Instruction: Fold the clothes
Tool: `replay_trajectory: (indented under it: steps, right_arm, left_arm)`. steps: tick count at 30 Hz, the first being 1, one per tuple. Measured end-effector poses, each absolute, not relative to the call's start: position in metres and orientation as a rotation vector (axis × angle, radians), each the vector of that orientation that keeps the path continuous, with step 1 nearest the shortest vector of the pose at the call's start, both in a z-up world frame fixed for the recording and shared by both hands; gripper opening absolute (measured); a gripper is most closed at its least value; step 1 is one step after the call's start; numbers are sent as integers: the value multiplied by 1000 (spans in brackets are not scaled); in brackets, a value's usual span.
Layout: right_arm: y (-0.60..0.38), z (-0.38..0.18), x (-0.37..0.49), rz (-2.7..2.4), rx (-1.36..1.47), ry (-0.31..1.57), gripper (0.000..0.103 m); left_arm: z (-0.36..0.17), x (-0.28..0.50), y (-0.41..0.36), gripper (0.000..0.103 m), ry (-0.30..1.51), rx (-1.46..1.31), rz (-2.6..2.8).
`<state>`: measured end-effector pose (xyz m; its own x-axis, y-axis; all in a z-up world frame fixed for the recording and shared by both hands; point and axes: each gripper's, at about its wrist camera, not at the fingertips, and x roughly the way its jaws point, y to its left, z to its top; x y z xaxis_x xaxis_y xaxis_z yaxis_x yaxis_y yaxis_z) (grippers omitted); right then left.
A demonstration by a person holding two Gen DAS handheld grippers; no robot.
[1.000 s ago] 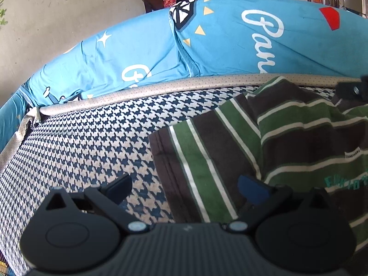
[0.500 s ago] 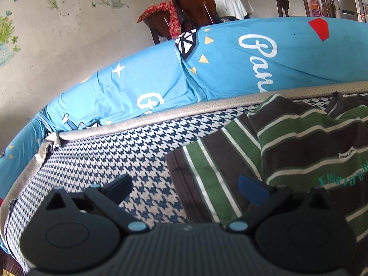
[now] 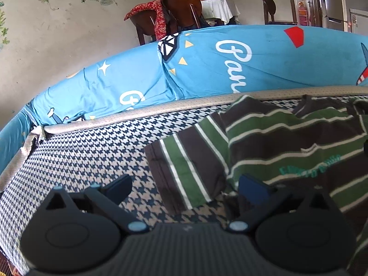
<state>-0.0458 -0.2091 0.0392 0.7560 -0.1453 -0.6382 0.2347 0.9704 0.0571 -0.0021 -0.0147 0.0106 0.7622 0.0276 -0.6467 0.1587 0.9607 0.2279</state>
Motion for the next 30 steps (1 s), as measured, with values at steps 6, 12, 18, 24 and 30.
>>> replay_trajectory:
  steps: [6, 12, 18, 24, 30]
  right_arm:
    - [-228, 37, -56, -275, 173, 732, 47]
    - [-244, 35, -64, -326, 182, 768, 47]
    - [-257, 35, -71, -356, 200, 800, 47]
    - [-267, 33, -76, -377, 208, 807, 47]
    - [-286, 31, -82, -393, 210, 780, 47]
  left_arm:
    - [16, -16, -29, 103, 699, 281, -106]
    - [18, -29, -40, 103, 706, 276, -132]
    - [16, -45, -53, 103, 722, 275, -180]
    - [17, -53, -65, 103, 722, 272, -215]
    - [15, -49, -67, 103, 731, 264, -221]
